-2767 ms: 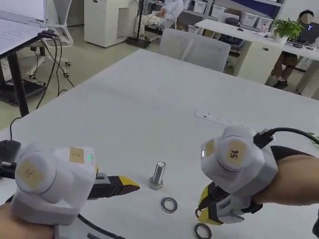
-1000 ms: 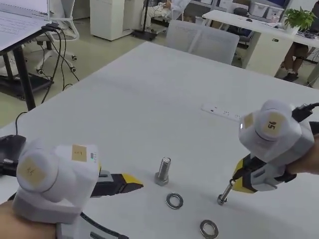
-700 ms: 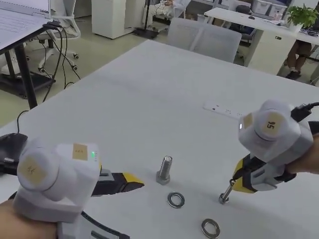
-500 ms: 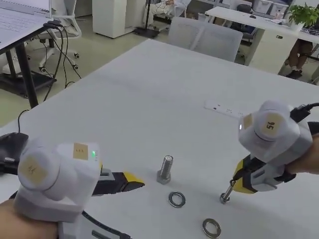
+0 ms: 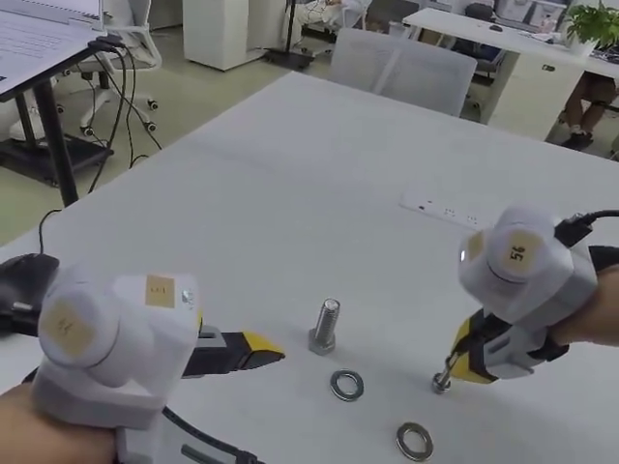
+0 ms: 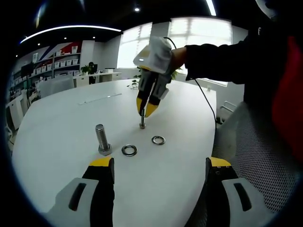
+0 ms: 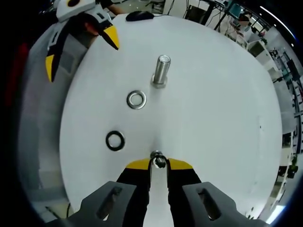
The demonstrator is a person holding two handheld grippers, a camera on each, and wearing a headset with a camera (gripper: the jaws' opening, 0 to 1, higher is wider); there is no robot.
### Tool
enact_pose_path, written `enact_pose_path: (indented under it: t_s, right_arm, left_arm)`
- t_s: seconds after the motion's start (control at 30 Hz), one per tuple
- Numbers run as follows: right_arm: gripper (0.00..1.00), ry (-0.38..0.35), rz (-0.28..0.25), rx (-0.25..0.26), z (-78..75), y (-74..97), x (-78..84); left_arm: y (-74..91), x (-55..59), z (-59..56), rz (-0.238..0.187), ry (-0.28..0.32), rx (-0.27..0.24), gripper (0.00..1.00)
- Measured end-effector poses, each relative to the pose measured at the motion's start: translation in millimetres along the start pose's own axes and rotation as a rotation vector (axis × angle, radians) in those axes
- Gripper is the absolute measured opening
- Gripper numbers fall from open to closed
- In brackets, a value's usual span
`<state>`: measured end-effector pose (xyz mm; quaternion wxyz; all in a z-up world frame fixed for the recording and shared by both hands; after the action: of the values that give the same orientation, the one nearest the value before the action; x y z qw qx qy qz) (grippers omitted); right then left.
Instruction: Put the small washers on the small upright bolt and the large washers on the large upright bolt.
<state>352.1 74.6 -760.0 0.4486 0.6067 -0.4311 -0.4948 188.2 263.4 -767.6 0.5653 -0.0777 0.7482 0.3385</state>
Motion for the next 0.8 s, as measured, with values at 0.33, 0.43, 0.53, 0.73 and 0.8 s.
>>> enact_pose_path:
  t_s: [0.33, 0.43, 0.53, 0.73, 0.8]
  right_arm:
    - [0.14, -0.013, 0.006, -0.021, 0.7, -14.2, 4.6]
    - [0.14, -0.013, 0.007, -0.023, 1.2, -15.5, 5.1]
    - [0.14, -0.011, 0.009, -0.025, 1.2, -17.3, 5.4]
    - [0.14, -0.008, 0.011, -0.027, 2.0, -20.2, 4.7]
    - [0.14, -0.008, 0.011, -0.028, 2.2, -21.0, 4.5]
  left_arm:
    - [0.1, 1.2, 1.1, 0.003, 0.001, 0.0, 0.78]
    - [0.2, 1.6, 1.2, 0.005, 0.003, -0.001, 0.78]
    - [0.2, 2.0, 1.1, 0.006, 0.003, 0.0, 0.78]
    - [0.2, 3.1, 1.2, 0.008, 0.005, -0.001, 0.78]
    - [0.2, 3.3, 1.0, 0.009, 0.005, -0.001, 0.78]
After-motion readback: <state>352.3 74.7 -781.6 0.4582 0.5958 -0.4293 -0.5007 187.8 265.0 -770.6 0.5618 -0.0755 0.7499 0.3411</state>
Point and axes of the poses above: the centre of the closed fingertips' face, and the gripper's own axes: y roughly backward along the fingers, z roughly to its left, x roughly out of its underside, the point moved 8 cm from there along y, roughly backward along the fingers, and after that the axes turned 1 degree about -x, right-handed, at the moved point
